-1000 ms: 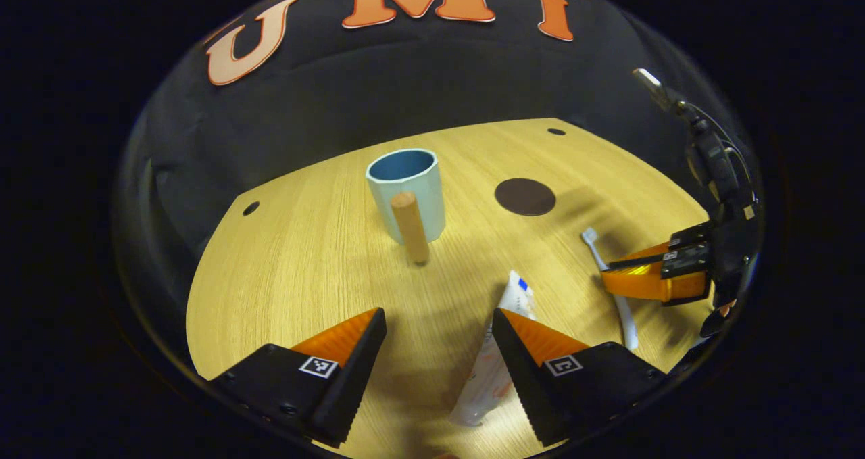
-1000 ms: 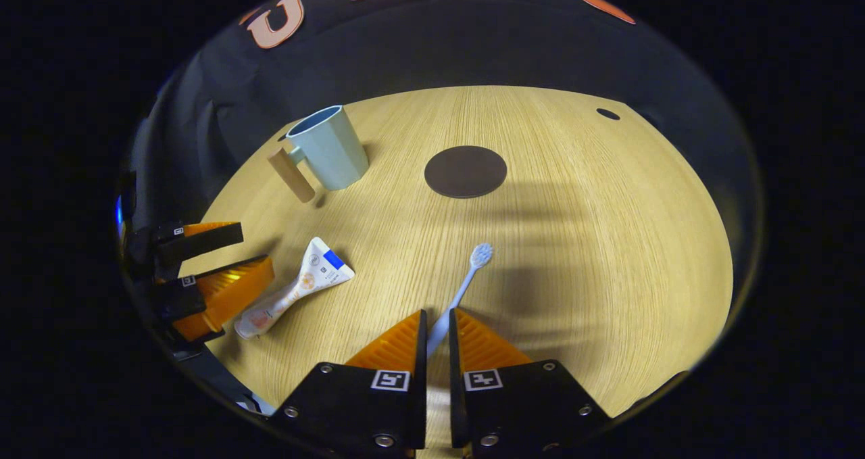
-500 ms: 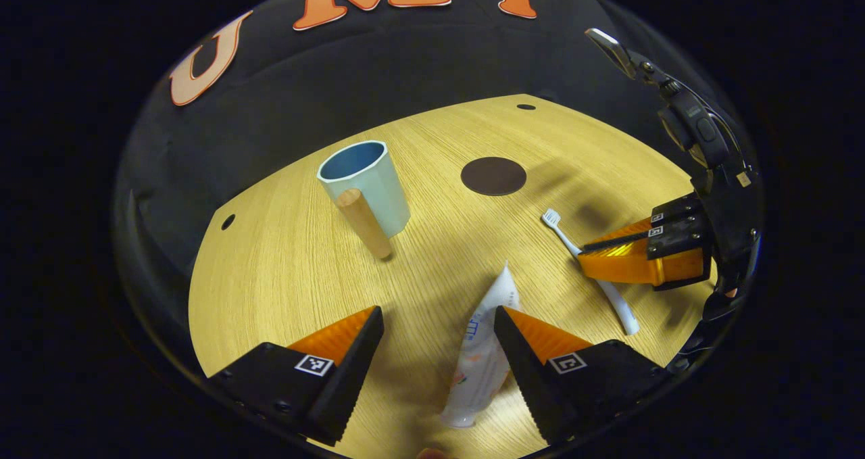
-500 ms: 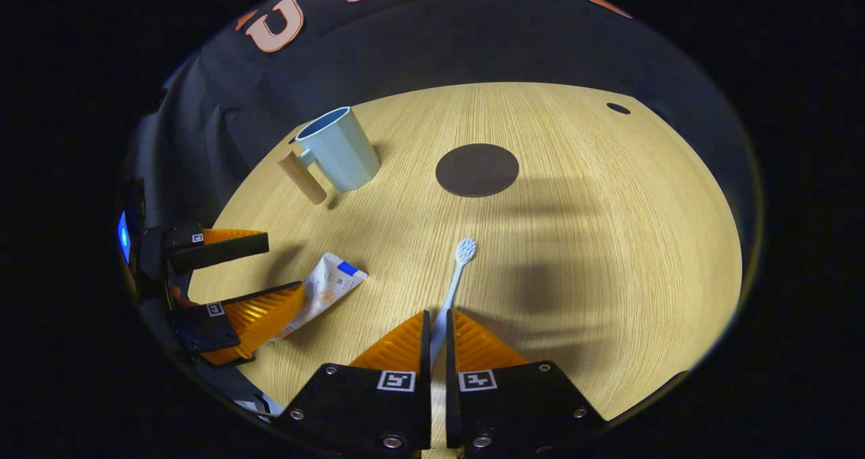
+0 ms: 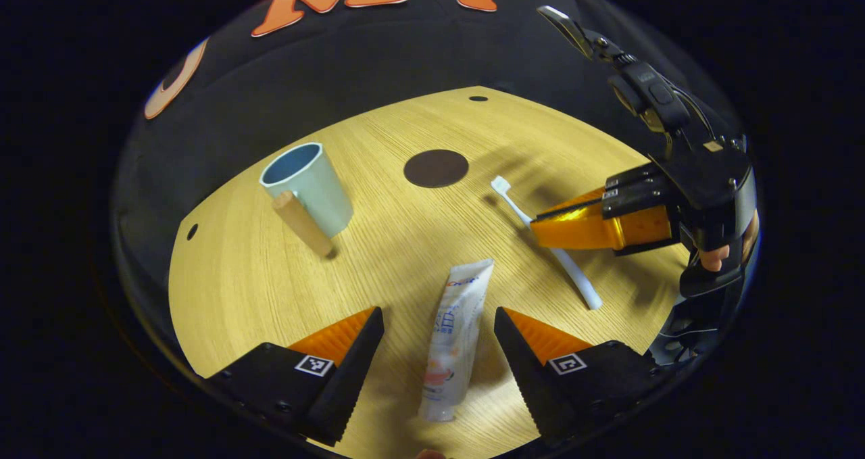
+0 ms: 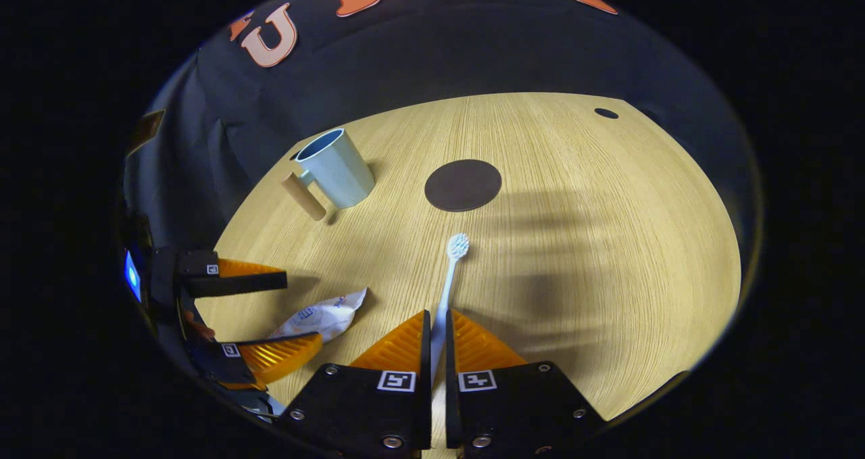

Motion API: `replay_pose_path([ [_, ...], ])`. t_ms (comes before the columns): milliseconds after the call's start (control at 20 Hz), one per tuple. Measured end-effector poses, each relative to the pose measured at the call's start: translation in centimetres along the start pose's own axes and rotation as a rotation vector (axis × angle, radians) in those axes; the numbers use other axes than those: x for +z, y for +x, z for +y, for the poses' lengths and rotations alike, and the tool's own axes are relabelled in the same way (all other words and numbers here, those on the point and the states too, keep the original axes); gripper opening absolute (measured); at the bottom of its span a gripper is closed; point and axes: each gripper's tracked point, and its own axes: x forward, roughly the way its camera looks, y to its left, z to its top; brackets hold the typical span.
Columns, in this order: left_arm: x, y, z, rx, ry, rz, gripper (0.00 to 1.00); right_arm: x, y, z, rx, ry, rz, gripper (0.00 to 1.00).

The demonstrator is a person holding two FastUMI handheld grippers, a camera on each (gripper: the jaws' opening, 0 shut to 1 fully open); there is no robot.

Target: Put the toothbrush and toothpaste on the desktop into the cup, then pick up the cup and place it on the coaster on the desktop.

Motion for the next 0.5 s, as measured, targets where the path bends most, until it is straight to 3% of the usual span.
replay_pose_path([
  [200, -1.4, 2.0, -0.5, -0.053, -0.042, 0.075, 0.99, 0.2, 0.0, 0.0, 0.003, 0.016, -0.013, 0.09],
  [300, -1.4, 2.7, -0.6, -0.055, -0.05, 0.071, 0.87, 0.4, 0.0, 0.1, 0.01, 0.024, -0.023, 0.09],
  [500, -1.2, 3.0, -0.5, -0.057, -0.075, 0.069, 0.45, 0.6, -0.2, 0.1, 0.016, 0.032, -0.038, 0.08],
])
